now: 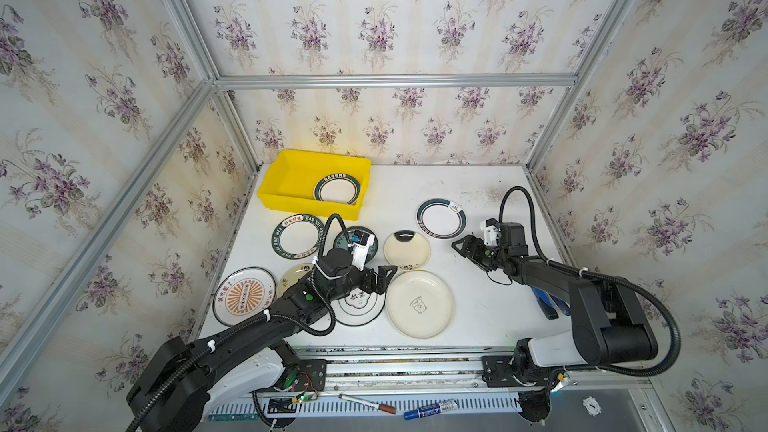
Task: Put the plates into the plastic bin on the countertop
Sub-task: 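Reach the right gripper to the smaller green-and-red plate and grip its rim, then lift the plate upright toward the left gripper while the left gripper approaches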
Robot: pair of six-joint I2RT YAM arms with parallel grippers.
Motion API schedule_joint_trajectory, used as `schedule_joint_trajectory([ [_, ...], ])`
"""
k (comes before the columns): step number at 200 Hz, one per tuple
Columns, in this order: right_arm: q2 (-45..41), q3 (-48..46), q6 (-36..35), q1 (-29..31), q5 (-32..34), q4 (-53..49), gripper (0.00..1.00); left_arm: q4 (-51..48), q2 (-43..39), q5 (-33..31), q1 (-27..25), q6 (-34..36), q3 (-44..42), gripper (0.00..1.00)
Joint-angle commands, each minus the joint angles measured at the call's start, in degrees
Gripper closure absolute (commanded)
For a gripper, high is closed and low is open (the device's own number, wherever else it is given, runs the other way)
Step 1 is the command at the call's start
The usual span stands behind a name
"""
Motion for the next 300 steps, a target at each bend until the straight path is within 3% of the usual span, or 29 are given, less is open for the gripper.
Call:
schedule_joint_trajectory([
  [1, 3.8, 2.6, 2.9, 0.0, 0.6, 7.5, 0.20, 0.0, -0.3, -1.2, 0.1, 0.8, 0.5, 0.00],
  [73, 12.3, 6.9, 6.2, -0.3, 6.0, 11.7, 0.30, -0.8, -2.0, -2.8, 0.1, 1.0, 0.1, 0.00],
  [97, 15.1, 7.0, 8.0, -0.8, 5.8, 15.4, 0.39, -0.9, -1.8, -2.7, 0.1, 0.8, 0.2, 0.00],
  [123, 18.4, 7.1, 10.2, -1.1, 4.9, 19.3, 0.59, -1.1, -1.4, -2.7, 0.1, 0.5, 0.4, 0.00],
  [172, 21.6, 5.2, 12.5, -2.0, 6.1, 25.6, 0.63, -1.2, -0.6, -2.4, 0.1, 0.4, 0.7, 0.00],
  [205, 23.1, 5.5, 12.7, -2.2, 6.6, 26.5, 0.81, -1.2, -0.3, -2.6, 0.0, 0.6, 0.8, 0.00],
  [243, 23.9, 6.3, 12.7, -2.6, 6.8, 25.8, 0.92, -1.3, -0.1, -2.7, 0.1, 0.7, 1.0, 0.00],
  [273, 24.0, 6.8, 12.8, -2.7, 7.1, 25.4, 1.00, -1.5, 0.7, -2.6, 0.1, 0.7, 1.3, 0.00],
  [300, 23.1, 6.6, 13.9, -3.0, 7.7, 25.6, 1.00, -1.6, 1.4, -2.1, 0.1, 0.8, 1.5, 0.00],
])
